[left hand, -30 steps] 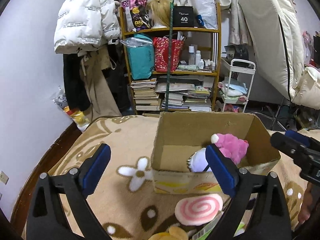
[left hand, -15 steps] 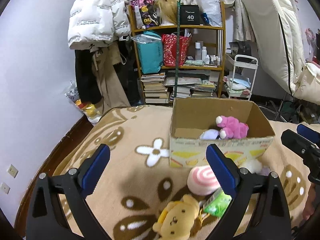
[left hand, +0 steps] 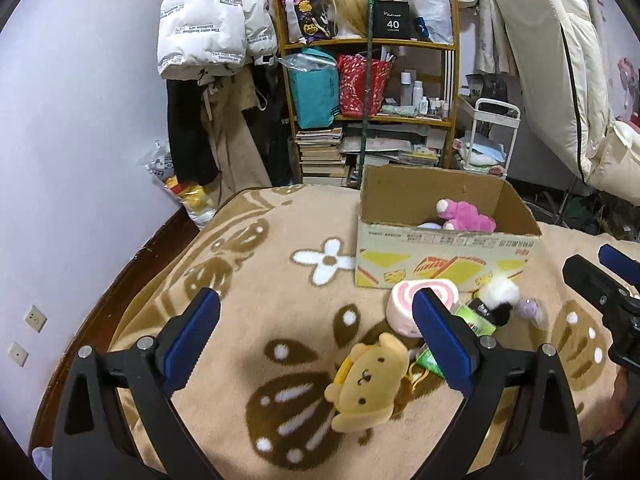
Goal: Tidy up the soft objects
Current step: 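Lower the right tool onto the green tissue pack while the left tool lowers onto the yellow plush dog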
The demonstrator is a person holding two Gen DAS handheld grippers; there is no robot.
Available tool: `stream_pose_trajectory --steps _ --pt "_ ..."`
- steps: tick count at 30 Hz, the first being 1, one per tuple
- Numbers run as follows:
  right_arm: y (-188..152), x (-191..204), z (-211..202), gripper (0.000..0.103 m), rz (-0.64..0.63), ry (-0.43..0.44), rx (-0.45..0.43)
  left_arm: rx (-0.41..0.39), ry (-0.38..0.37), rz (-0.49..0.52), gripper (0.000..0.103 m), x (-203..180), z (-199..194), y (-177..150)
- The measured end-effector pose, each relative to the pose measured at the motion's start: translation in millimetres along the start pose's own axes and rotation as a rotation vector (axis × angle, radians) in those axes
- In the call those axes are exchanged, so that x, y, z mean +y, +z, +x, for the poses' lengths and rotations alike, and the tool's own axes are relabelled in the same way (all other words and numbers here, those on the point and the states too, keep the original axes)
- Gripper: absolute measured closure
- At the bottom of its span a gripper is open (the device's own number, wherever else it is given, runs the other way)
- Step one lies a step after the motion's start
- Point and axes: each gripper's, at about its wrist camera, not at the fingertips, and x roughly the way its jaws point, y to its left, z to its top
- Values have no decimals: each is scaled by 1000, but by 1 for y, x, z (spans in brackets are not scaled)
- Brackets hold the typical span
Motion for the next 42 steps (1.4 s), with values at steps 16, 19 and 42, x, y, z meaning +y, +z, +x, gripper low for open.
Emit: stream_pose_trajectory --steps 16,19,42 --pt "-8 -1 2 0 -11 -13 17 71 -5 7 7 -3 9 -12" --pt "-6 0 8 0 -13 -13 26 82 -7 7 7 -4 13 -12" --pt "-7 -8 70 0 80 0 170 325 -87 6 7 -22 75 -29"
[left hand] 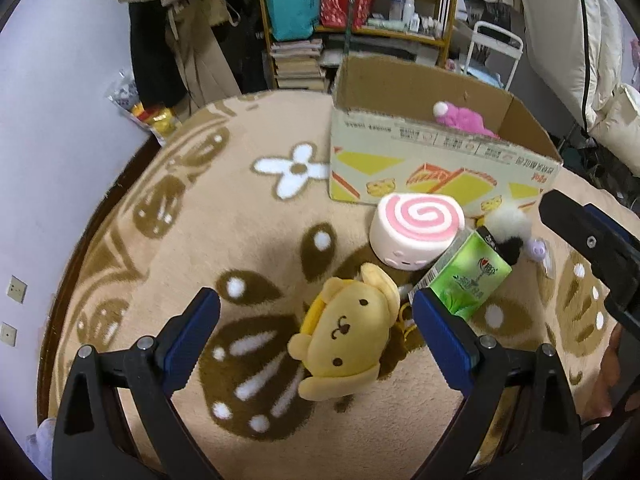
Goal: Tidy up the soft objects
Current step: 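Lower the right tool onto the green tissue pack while the left tool lowers onto the yellow plush dog, then close the right tool on the tissue pack while the left tool grips the yellow dog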
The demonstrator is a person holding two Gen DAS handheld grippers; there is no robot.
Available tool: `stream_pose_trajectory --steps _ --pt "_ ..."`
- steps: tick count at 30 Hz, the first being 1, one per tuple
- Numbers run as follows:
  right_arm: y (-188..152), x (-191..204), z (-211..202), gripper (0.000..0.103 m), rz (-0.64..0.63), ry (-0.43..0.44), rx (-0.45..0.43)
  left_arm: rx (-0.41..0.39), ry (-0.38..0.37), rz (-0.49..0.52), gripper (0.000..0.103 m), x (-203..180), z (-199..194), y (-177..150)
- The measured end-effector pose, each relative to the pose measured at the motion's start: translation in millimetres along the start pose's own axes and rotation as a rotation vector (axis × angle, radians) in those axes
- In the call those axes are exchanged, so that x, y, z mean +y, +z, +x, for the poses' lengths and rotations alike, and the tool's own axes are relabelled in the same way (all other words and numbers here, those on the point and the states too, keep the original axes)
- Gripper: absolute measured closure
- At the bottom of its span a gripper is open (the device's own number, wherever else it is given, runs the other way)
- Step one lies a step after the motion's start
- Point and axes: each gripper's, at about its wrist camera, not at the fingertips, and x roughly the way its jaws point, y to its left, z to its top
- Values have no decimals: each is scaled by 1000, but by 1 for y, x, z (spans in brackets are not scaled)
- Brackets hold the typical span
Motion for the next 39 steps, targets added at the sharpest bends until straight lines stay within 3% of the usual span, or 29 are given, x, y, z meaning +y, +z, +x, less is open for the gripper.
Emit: stream_pose_trajectory --steps 14,19,24,26,31,36,39 --pt "-7 7 40 0 6 32 125 144 -21 9 7 -10 44 1" --pt "-14 13 53 7 -10 43 186 192 -27 7 7 -12 58 -1" --pt "-21 15 67 20 -2 57 250 236 -33 -2 7 -13 70 -3" --pt "-23 15 71 31 4 64 272 253 -40 -3 7 -14 74 -4" --pt "-25 17 78 42 10 89 289 284 -36 -14 8 -15 83 -6" --pt "-26 23 79 44 -23 81 285 343 -76 -58 20 -13 97 -6" --pt "-26 25 78 45 -41 75 280 337 -86 -64 25 -14 98 -5"
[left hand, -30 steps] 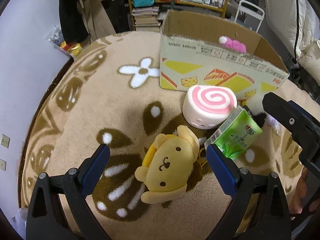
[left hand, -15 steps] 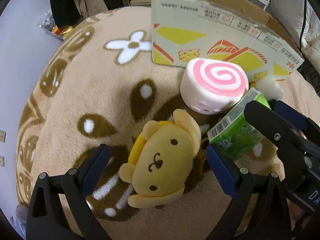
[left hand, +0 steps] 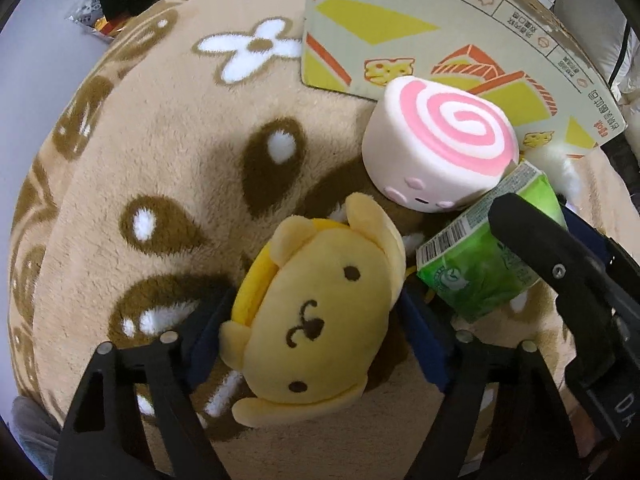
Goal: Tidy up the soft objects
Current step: 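Close the right tool on the tissue pack while the left tool grips the yellow dog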
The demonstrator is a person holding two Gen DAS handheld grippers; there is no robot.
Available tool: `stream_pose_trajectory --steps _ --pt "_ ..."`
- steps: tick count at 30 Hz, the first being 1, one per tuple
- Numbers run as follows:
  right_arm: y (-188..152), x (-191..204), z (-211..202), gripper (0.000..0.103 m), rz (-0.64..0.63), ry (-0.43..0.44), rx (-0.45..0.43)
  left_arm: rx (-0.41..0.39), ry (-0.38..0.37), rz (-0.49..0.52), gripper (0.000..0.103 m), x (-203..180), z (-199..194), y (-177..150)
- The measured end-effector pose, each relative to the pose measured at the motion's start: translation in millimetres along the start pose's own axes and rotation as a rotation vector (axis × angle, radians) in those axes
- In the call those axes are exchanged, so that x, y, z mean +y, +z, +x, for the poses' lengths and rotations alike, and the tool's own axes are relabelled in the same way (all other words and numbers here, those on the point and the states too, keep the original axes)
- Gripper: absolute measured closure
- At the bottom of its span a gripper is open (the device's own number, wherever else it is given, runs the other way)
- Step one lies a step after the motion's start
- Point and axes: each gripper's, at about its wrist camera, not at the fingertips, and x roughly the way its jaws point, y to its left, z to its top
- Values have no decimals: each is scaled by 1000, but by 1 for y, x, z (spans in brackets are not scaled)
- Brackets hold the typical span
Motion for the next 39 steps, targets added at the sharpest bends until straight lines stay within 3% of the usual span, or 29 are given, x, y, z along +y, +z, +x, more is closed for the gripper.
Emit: stream_pose_trajectory --steps 9,18,23,30,39 --pt "-1 4 -16 46 -54 -55 -36 -58 6 23 38 2 -11 -11" --pt "-3 -6 -41 46 -52 -78 -80 -131 27 46 44 1 -30 -15" --pt "-5 -9 -58 46 -62 -96 -117 -252 36 29 44 -2 -62 -17" --pt "-3 -12 -93 46 -90 -111 -210 -508 50 46 44 -10 -119 -36" --pt "5 -13 -126 46 -120 -111 -327 -726 54 34 43 -2 -156 -40"
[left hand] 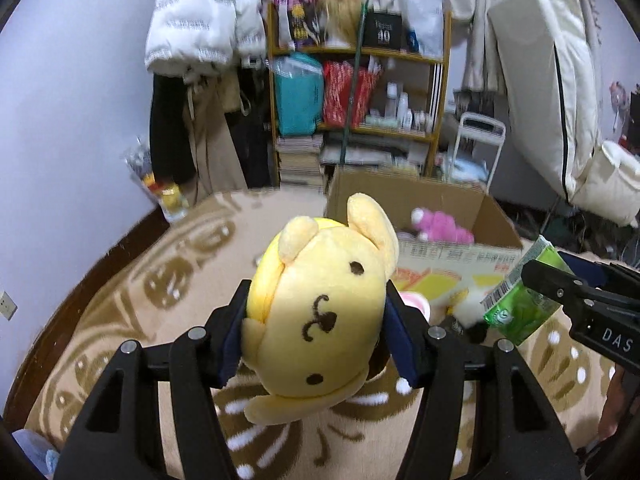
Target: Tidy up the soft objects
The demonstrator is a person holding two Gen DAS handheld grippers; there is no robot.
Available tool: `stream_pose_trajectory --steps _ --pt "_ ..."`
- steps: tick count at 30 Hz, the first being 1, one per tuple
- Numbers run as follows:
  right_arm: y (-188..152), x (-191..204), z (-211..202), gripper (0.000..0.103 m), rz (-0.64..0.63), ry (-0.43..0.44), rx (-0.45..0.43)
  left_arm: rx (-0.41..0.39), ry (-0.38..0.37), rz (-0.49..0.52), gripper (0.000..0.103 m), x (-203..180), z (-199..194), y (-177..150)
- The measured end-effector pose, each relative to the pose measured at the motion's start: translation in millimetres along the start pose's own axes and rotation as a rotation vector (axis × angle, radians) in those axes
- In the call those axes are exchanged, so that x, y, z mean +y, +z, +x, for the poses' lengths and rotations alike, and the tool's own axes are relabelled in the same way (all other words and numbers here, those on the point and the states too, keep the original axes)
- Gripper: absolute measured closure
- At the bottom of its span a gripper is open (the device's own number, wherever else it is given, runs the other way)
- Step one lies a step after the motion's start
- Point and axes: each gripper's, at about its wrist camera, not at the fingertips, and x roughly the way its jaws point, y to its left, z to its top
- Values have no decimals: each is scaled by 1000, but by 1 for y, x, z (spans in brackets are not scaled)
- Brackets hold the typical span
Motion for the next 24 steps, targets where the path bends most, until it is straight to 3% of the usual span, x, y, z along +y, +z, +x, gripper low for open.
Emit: stream_pose_trajectory --steps 14,24 --pt "30 -4 -9 46 -84 -21 -102 -169 -12 63 43 -16 -15 33" --pt "51 -22 6 46 -35 -20 -133 -233 -10 98 43 -25 -8 65"
